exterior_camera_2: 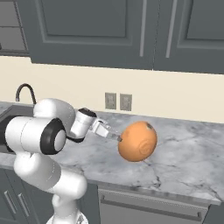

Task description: Dump the eggplant and apple from the bowl so the bowl can be washed. Place the bowl in the sink after clearing the leftovers.

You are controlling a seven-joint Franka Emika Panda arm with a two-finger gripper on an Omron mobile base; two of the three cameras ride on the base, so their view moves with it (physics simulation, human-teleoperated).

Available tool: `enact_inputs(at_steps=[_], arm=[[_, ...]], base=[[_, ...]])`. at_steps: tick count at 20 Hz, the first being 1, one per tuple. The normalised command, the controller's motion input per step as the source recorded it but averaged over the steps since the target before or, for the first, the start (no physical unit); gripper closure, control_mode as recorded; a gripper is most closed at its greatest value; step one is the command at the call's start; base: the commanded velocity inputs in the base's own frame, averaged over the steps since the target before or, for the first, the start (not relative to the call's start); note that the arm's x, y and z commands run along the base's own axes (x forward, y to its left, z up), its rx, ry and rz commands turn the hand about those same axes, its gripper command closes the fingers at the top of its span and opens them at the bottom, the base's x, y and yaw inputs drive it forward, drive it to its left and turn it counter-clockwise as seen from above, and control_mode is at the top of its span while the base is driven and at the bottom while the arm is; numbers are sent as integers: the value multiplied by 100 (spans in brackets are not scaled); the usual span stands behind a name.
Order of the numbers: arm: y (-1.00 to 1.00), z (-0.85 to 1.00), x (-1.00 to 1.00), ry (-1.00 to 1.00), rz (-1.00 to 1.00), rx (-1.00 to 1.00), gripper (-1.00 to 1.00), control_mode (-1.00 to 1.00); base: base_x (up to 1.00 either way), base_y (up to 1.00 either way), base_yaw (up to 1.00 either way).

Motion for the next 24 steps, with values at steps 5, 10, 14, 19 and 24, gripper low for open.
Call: enact_inputs(at_steps=[5, 10, 14, 19, 24], arm=[[0, 22, 0, 7, 0, -5, 100, -100], [-12, 0, -5, 0, 0, -3, 100, -100], [-37, 0, -6, 0, 0, 0, 100, -100], [-31, 7, -3, 0, 1, 0, 100, -100], [-1, 28, 0, -2, 3, 0, 100, -100]], base=[[0, 0, 0], [0, 0, 0], [0, 0, 0], [0, 0, 0], [0, 0, 0]])
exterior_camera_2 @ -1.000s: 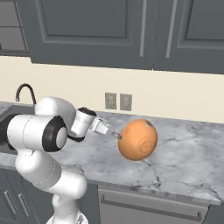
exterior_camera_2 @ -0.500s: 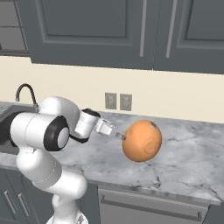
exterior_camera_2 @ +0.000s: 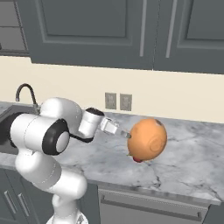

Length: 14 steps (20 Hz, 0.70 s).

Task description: Dump the eggplant and apple from the bowl so the bowl can be washed. Place the bowl in the sink after clearing the leftovers.

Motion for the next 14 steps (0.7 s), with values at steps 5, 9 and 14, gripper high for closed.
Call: enact_inputs(at_steps=[5, 9, 14], arm=[[0, 70, -2, -14, 11, 5, 100, -100], [0, 64, -19, -15, 26, 21, 100, -100], [22, 49, -14, -6, 27, 28, 100, -100]], base=[[0, 0, 0], [0, 0, 0], [0, 0, 0]])
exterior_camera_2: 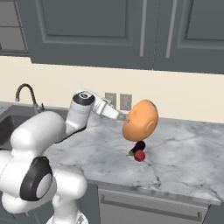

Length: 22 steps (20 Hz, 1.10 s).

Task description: Dump the eggplant and apple from the bowl so the bowl can be washed. Place the bowl in the sink after clearing the leftovers.

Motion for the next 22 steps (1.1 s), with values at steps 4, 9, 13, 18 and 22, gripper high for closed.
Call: enact_inputs(at_steps=[4, 9, 13, 18, 22], arm=[[53, 23, -1, 0, 34, 34, 100, -100], [82, 0, 0, 0, 50, 45, 100, -100], [100, 0, 0, 0, 45, 50, 100, -100], [99, 0, 0, 0, 42, 55, 100, -100], [96, 0, 9, 0, 40, 60, 100, -100]], base=[[0, 0, 0], [0, 0, 0], [0, 0, 0], [0, 0, 0], [0, 0, 0]])
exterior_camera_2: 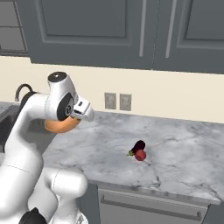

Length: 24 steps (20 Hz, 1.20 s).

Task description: Dump the eggplant and apple from the bowl so the bowl can be washed. Place the bowl in the sink after clearing the leftovers.

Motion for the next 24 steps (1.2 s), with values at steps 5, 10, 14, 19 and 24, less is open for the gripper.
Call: enact_inputs(at_steps=[5, 10, 14, 19, 24], arm=[[100, -21, 17, 2, 33, 58, 100, -100], [96, -21, 17, 3, 6, 15, 100, -100], [89, -8, 30, 21, 0, 0, 100, -100], [45, -7, 0, 7, 3, 0, 100, -100], [47, -47, -7, 1, 0, 0, 100, -100]], base=[[0, 0, 0], [0, 0, 0], [0, 0, 0], [0, 0, 0], [0, 0, 0]])
